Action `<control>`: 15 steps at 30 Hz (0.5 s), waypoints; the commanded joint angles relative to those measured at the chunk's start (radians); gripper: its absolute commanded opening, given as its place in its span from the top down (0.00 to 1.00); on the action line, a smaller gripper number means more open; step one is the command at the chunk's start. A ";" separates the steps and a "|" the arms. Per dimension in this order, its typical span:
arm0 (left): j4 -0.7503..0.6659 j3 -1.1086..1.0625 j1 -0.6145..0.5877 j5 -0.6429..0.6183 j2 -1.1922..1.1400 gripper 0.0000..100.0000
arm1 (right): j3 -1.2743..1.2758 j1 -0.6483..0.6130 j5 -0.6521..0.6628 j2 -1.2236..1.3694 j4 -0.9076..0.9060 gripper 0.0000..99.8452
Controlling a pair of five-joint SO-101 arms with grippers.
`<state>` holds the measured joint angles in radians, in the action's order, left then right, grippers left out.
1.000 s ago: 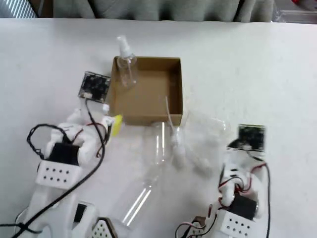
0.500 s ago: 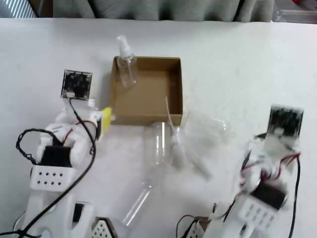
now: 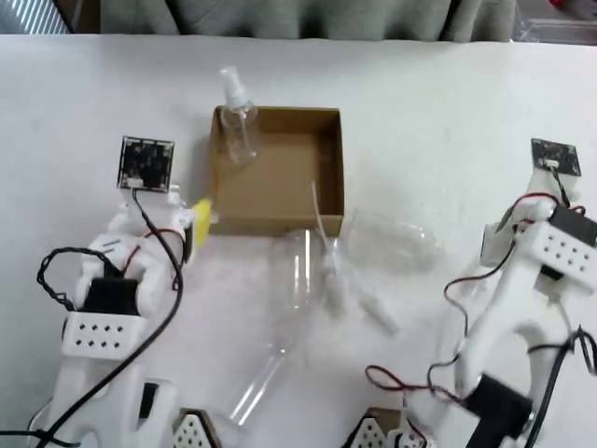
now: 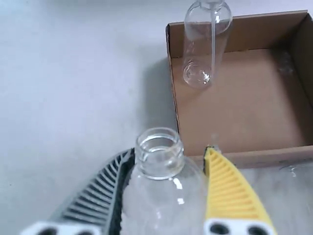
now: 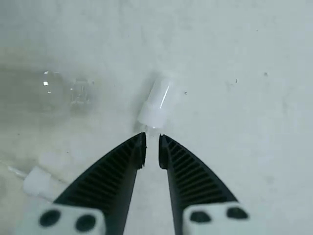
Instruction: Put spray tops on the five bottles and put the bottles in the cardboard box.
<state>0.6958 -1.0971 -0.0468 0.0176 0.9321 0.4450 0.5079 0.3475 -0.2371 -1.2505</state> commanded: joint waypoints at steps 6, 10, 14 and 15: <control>-0.025 0.009 -0.012 -0.008 0.033 0.98 | -0.054 0.016 -0.052 0.145 0.076 0.89; -0.023 0.009 -0.012 -0.008 0.033 0.98 | -0.054 0.015 -0.054 0.199 0.137 0.91; -0.023 0.009 -0.012 -0.008 0.031 0.98 | -0.061 0.013 -0.138 0.272 0.165 0.85; -0.023 0.009 -0.012 -0.008 0.031 0.98 | -0.075 0.013 -0.152 0.291 0.160 0.84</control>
<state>0.6958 -1.0971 -0.0468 0.0176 0.9321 0.4327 0.5171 0.2447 0.0361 -1.1032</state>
